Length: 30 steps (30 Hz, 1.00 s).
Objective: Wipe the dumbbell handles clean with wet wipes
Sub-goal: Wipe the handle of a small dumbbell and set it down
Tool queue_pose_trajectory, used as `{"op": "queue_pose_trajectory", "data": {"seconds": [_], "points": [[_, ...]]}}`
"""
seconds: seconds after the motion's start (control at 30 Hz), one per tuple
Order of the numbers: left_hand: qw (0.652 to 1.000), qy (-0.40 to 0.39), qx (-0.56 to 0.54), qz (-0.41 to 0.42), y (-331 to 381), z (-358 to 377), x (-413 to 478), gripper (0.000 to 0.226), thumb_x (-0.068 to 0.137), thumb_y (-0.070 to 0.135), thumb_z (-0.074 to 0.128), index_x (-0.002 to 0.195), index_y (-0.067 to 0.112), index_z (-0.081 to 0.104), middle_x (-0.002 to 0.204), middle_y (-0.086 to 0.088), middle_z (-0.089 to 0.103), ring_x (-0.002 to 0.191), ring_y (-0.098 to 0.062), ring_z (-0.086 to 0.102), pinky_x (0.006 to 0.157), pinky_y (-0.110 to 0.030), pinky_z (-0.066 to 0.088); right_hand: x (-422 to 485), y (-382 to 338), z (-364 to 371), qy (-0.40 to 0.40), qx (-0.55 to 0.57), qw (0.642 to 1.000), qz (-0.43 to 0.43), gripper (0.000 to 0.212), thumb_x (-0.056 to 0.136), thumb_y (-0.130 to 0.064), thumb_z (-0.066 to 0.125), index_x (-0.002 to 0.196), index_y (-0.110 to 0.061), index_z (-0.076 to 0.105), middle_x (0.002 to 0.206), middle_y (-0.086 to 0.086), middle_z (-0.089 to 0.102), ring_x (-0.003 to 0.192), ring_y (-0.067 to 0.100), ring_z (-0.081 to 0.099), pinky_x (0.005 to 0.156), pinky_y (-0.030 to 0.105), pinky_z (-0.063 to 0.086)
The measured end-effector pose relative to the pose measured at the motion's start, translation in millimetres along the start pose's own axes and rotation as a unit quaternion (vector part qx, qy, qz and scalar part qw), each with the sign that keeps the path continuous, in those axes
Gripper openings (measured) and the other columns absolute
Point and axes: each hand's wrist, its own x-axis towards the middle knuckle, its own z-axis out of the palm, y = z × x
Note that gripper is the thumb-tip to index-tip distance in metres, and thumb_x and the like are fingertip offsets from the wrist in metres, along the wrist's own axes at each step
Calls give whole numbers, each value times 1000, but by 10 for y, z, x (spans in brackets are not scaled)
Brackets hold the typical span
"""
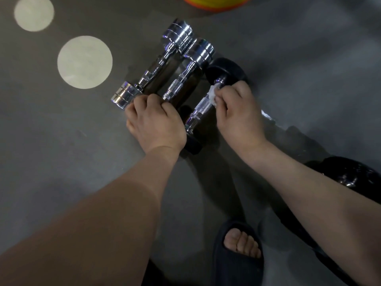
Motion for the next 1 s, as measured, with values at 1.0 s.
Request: {"op": "queue_pose_trajectory", "data": {"seconds": [1.0], "points": [[1000, -4, -5, -2, -10, 7, 7, 43, 87, 32, 26, 98, 15, 63, 125, -2, 53, 128, -26, 36, 110, -45, 28, 102, 166, 65, -87, -44, 994, -52, 43, 100, -9, 52, 142, -5, 55, 103, 13, 58, 81, 27, 60, 70, 24, 41]]}}
